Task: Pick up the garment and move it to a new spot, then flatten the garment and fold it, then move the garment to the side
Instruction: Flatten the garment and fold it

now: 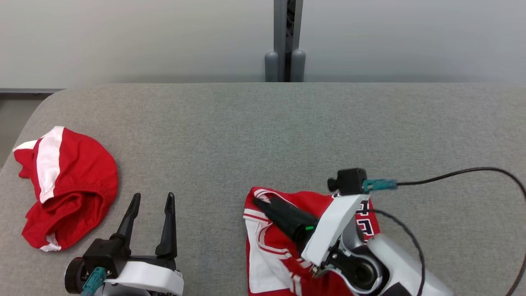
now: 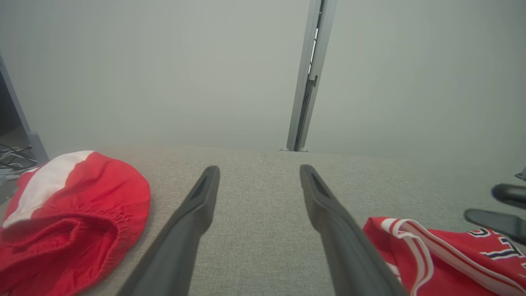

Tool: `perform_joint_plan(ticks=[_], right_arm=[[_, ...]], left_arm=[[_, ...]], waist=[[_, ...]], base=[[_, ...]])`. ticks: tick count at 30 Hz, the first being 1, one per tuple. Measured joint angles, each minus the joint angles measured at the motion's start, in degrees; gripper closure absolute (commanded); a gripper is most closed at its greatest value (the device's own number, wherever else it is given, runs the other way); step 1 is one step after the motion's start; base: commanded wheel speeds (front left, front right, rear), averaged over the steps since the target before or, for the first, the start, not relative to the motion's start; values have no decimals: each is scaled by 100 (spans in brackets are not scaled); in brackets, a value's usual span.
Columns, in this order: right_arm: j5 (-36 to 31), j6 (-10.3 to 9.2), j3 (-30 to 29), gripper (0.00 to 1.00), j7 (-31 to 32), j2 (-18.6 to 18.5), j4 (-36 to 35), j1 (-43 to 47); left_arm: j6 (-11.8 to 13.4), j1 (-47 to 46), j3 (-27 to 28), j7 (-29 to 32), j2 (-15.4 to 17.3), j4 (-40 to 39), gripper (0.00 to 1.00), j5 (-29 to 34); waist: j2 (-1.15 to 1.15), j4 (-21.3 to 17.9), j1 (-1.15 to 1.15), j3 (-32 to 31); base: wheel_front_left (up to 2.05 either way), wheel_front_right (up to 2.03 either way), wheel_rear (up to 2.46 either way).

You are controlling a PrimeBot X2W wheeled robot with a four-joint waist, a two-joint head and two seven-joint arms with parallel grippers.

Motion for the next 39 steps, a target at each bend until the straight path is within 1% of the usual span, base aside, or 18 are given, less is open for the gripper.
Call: perform_joint_plan(ticks=[3,6,9,11,14,16,19,22,24,26,27,28,30,33,36,39], right_arm=[[-378,0,-438,0,168,2,-294,5],[-1098,0,-964,0,249,-40,-699,53],[-1718,-1,-1653,0,294,-55,-1132,225],[-2417,0,-2024,0,234,-126,-1443,309],[-3105,0,-2543,0,98,-136,-1781,549],[-3666,0,-2746,0,-74,-223,-1930,717],[-4199,0,-2936,0,-469,-335,-2059,993],[-4602,0,-3123,0,-1065,-383,-2011,1273],[-5141,1,-3141,0,-1658,-610,-1908,1394],[-5427,0,-3342,0,-2237,-573,-1699,1563],[-5580,1,-3385,0,-2415,-544,-1572,1655],[-5580,1,-3385,0,-2415,-544,-1572,1655],[-5791,0,-3471,0,-2611,-425,-1369,1762],[-6015,1,-3595,0,-2722,-290,-1194,1793],[-6079,1,-3707,0,-2740,-192,-1077,1799],[-6105,1,-3743,0,-2743,-126,-1113,1790]], left_arm=[[-1,4,41,-1,1,-23,0,25],[-1,7,73,-1,0,-48,0,27],[-4,4,81,0,1,-68,0,29],[-8,-1,79,0,0,-90,0,29],[-26,-20,82,0,1,-134,0,29],[-35,-37,76,-1,0,-163,0,29],[-52,-78,75,-1,0,-221,0,29],[-56,-120,78,-1,0,-276,0,29],[-58,-120,70,-1,1,-291,0,30],[-58,-120,49,-1,-1,-305,0,40],[-58,-116,42,-1,1,-309,0,52],[-58,-116,42,-1,1,-309,0,52],[-56,-109,38,-1,-1,-342,0,54],[-51,-44,57,-1,0,-419,0,54],[-47,2,67,-1,0,-485,0,73],[-43,4,64,-1,0,-524,0,81]], waist=[[0,-85,0,-38],[0,-185,0,-63],[0,-284,0,-73],[0,-340,0,-70],[0,-416,0,-53],[0,-456,0,-30],[0,-503,0,9],[0,-544,0,43],[0,-558,0,60],[0,-561,0,62],[0,-562,0,60],[0,-562,0,60],[0,-569,0,58],[0,-577,0,58],[0,-578,0,53],[0,-572,0,53]], base=[[0,0,0],[0,0,0],[0,0,0],[0,0,0],[0,0,0],[0,0,0],[0,0,0],[0,0,0],[0,0,0],[0,0,0],[0,0,0],[0,0,0],[0,0,0],[0,0,0],[0,0,0],[0,0,0]])
